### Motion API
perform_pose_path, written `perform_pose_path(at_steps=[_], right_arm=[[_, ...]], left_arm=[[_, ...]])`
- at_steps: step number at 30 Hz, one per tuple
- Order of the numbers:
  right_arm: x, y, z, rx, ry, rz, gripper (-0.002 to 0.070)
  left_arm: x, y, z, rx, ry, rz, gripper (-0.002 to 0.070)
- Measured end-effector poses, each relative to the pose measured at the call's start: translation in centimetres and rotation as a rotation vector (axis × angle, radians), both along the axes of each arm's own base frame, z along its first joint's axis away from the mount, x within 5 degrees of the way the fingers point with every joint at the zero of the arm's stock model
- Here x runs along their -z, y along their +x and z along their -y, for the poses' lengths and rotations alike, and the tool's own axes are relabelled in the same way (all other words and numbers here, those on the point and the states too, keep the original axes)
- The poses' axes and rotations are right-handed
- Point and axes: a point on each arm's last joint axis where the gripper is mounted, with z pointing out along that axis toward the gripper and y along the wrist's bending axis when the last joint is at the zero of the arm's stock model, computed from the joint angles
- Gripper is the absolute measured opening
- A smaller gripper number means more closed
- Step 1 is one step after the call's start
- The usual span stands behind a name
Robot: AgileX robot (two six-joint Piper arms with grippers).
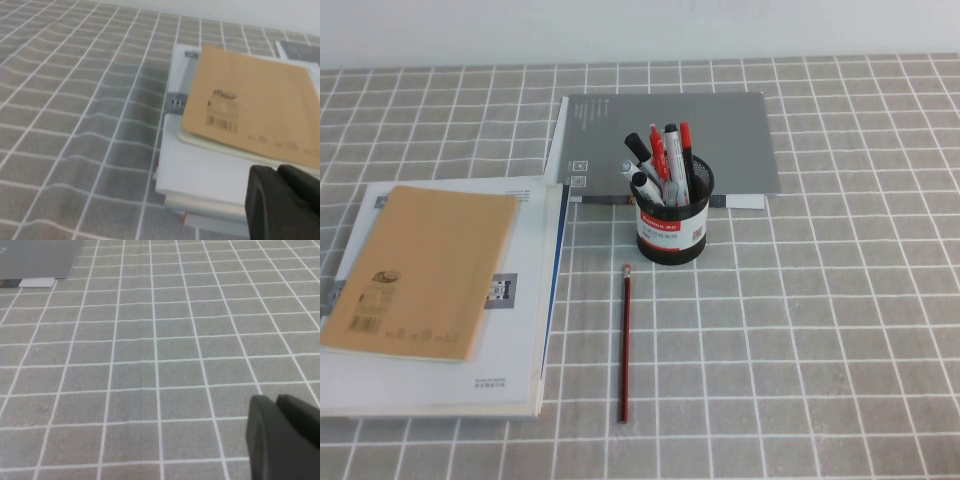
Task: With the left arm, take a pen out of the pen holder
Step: 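Take a marker out of the pen holder and lay it on the table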
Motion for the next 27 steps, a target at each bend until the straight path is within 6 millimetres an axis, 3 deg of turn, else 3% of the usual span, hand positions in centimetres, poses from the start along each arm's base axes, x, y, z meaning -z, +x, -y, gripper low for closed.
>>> perform_pose_path(at_steps=[7, 27], right_arm=[[0.0, 0.0, 0.0, 0.0, 0.0, 0.0, -0.0013], [0.0, 0.0, 0.0, 0.0, 0.0, 0.0, -0.0013]], left_arm=[[1.3, -0.21, 0.0, -0.009, -0.011, -0.049, -0.0003], [1.32, -0.23, 0.06, 0.008, 0.026, -0.051, -0.0003]])
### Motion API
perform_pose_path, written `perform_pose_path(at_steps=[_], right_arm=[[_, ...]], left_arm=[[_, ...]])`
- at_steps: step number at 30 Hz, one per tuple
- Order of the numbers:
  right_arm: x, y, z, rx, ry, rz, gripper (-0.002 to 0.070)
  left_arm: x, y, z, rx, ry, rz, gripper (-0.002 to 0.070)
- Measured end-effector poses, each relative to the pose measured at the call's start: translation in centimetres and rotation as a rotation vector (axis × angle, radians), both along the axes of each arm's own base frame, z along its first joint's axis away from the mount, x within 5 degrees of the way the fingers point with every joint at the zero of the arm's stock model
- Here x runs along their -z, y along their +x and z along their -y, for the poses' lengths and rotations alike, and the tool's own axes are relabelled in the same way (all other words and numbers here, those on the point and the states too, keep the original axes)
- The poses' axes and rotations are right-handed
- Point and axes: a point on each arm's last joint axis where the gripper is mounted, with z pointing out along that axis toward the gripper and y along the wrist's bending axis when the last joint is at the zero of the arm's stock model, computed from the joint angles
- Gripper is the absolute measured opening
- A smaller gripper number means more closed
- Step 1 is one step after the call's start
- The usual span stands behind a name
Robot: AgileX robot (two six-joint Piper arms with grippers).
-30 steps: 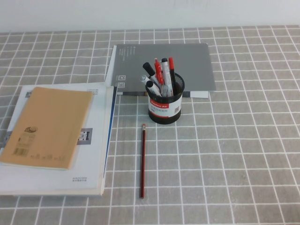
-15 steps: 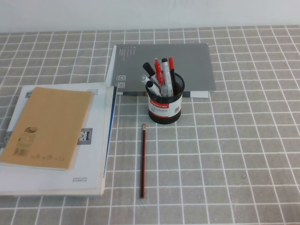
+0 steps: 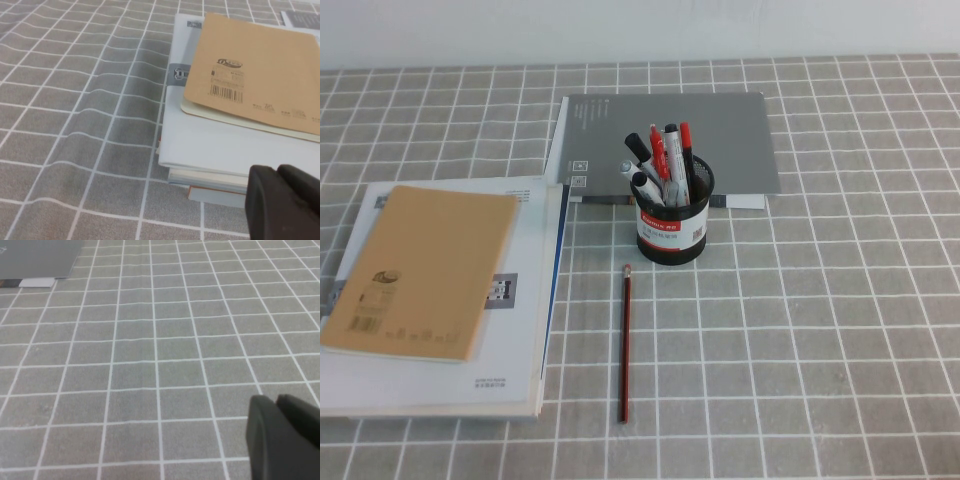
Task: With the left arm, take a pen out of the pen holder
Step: 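Take a marker out of the pen holder and lay it on the table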
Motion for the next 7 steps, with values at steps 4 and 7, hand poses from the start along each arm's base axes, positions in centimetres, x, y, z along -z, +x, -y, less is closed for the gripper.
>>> perform_pose_path(at_steps=[4, 7], right_arm=[[0.0, 0.0, 0.0, 0.0, 0.0, 0.0, -0.0013], [0.0, 0.0, 0.0, 0.0, 0.0, 0.0, -0.0013]], left_arm=[[0.02, -0.01, 0.0, 0.0, 0.0, -0.002, -0.0003], [0.03, -0.01, 0.0, 0.0, 0.0, -0.003, -0.0003]])
